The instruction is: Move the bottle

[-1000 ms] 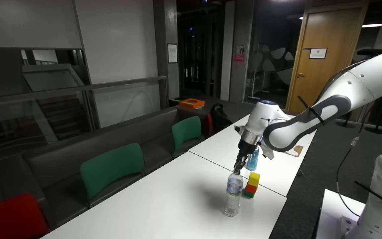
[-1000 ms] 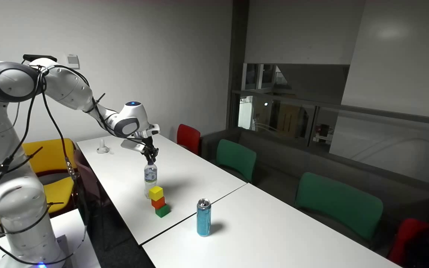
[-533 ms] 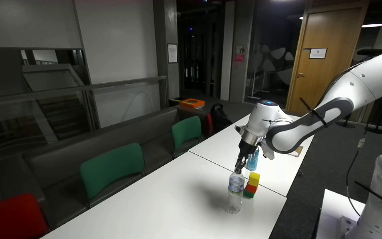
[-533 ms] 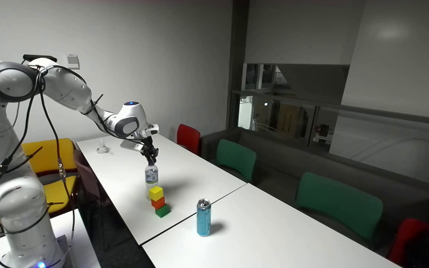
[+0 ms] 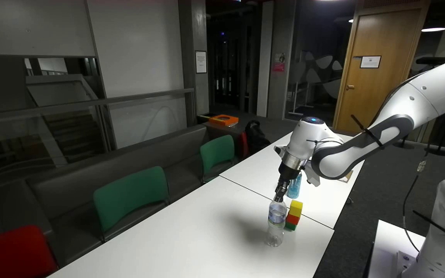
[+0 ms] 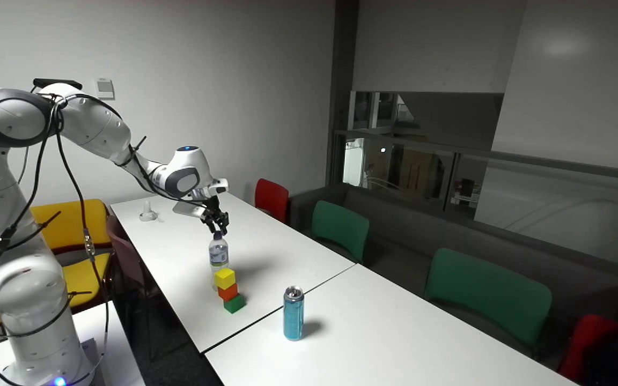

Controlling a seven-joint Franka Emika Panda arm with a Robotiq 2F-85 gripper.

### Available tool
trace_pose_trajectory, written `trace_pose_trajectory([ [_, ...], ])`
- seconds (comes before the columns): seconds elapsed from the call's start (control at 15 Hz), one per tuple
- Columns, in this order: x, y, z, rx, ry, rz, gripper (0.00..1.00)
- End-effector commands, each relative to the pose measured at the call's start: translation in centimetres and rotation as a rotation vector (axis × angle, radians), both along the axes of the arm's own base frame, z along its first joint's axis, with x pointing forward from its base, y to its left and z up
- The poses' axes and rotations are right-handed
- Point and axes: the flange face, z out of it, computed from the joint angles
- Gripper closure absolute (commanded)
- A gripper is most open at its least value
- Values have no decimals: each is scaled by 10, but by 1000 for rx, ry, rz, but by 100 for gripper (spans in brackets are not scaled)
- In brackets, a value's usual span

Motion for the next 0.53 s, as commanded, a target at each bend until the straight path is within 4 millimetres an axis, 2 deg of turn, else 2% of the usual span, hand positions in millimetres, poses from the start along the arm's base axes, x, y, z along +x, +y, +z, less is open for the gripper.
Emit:
trace_pose_trajectory([
  [0.0, -10, -4, 9, -10, -8, -10, 11],
  [0.13, -10, -4, 12, -8, -12, -10, 1],
  [0.27, -13, -7, 23, -12, -40, -22, 0],
  [0.47, -26, -13, 53, 1, -125, -74, 0],
])
